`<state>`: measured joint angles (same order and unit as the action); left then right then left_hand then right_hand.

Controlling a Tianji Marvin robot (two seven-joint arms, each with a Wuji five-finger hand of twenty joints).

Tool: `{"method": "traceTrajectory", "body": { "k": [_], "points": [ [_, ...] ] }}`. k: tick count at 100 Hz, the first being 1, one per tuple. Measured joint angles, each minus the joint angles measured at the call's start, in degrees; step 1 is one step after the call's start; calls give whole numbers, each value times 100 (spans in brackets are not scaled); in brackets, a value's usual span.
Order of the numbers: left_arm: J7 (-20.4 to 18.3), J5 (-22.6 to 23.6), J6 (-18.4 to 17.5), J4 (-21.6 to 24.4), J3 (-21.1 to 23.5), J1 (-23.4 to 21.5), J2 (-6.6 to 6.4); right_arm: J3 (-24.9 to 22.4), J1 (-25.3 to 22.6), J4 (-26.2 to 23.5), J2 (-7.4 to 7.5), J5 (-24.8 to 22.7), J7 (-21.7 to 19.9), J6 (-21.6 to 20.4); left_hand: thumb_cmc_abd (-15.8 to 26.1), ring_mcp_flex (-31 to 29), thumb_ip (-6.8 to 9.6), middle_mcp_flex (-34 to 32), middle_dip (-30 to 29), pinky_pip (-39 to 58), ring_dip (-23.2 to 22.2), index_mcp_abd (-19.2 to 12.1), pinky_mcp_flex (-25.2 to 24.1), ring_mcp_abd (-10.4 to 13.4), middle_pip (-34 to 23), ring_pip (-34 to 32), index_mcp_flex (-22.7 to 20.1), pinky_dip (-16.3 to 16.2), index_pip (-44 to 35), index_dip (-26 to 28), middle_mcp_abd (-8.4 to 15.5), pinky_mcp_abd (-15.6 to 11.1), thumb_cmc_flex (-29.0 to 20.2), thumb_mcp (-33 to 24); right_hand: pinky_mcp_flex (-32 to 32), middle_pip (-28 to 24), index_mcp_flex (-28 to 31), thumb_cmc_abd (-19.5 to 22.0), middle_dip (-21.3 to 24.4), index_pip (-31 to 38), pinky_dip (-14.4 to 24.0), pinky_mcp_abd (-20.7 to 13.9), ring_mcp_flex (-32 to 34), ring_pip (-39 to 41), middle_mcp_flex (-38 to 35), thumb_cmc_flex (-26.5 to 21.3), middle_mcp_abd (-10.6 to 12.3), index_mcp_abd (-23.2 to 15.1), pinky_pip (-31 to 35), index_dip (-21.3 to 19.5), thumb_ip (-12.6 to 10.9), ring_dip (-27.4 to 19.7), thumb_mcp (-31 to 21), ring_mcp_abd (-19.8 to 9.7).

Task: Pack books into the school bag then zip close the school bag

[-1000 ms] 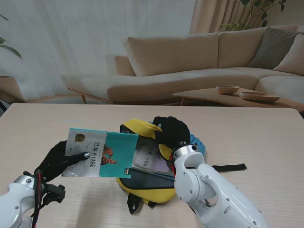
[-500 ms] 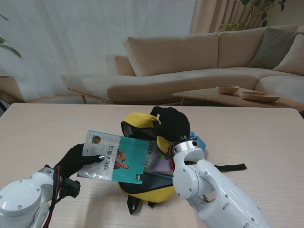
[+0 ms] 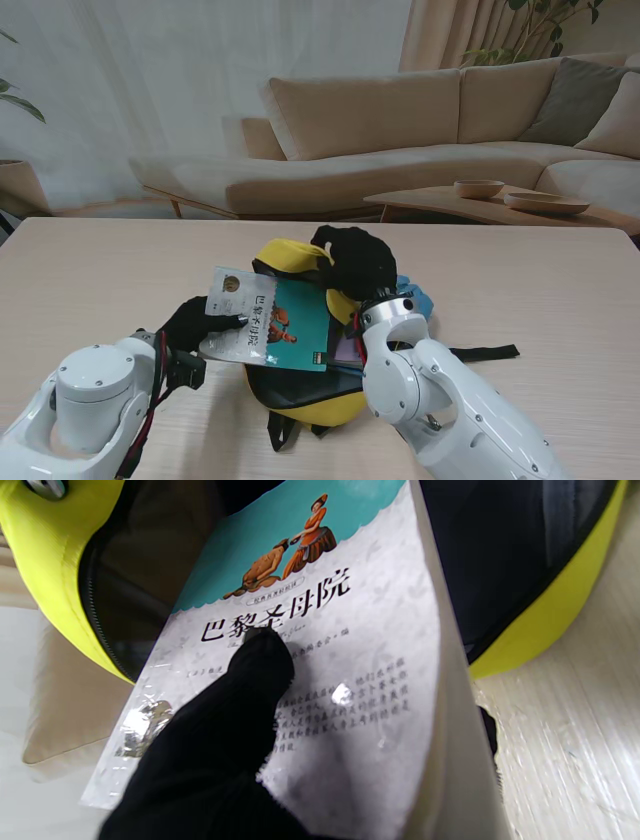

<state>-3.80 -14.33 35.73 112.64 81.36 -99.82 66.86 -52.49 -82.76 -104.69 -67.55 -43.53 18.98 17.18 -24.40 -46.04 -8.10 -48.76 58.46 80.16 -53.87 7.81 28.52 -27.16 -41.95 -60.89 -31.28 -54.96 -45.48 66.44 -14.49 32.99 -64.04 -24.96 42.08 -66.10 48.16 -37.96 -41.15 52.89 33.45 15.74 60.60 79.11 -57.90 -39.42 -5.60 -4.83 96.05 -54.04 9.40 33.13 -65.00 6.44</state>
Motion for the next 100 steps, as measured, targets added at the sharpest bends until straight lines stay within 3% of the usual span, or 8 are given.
{"method": "traceTrajectory", "body": {
  "k": [10,46,100],
  "points": [
    [153,-251,170,-183,-136,206,63,8,-19,-18,5,-14,-18,-11,0,0,0,1,0,1,0,0,0,0,-3,-1,0,0,0,0,0,0,0,1,0,0,0,2,0,-7,1,0,0,0,0,0,-1,0,0,-23,0,1,0,0],
    [229,-409,869,-627,-571,802,210,29,-63,-53,20,-33,-33,-61,0,0,0,2,0,1,0,0,0,1,-6,-2,0,0,0,1,0,0,0,1,0,0,-1,8,-34,-19,2,0,-1,1,1,0,-1,0,0,-40,0,4,1,0],
    [713,-1351,994,-1303,-845,1396,541,-36,-182,-163,33,59,-86,-231,0,8,0,67,0,2,0,0,0,2,-64,-3,1,0,0,7,-3,-4,0,1,0,0,-1,20,-36,-71,3,0,-1,1,2,-54,-3,5,0,-42,1,12,113,0]
  ]
}}
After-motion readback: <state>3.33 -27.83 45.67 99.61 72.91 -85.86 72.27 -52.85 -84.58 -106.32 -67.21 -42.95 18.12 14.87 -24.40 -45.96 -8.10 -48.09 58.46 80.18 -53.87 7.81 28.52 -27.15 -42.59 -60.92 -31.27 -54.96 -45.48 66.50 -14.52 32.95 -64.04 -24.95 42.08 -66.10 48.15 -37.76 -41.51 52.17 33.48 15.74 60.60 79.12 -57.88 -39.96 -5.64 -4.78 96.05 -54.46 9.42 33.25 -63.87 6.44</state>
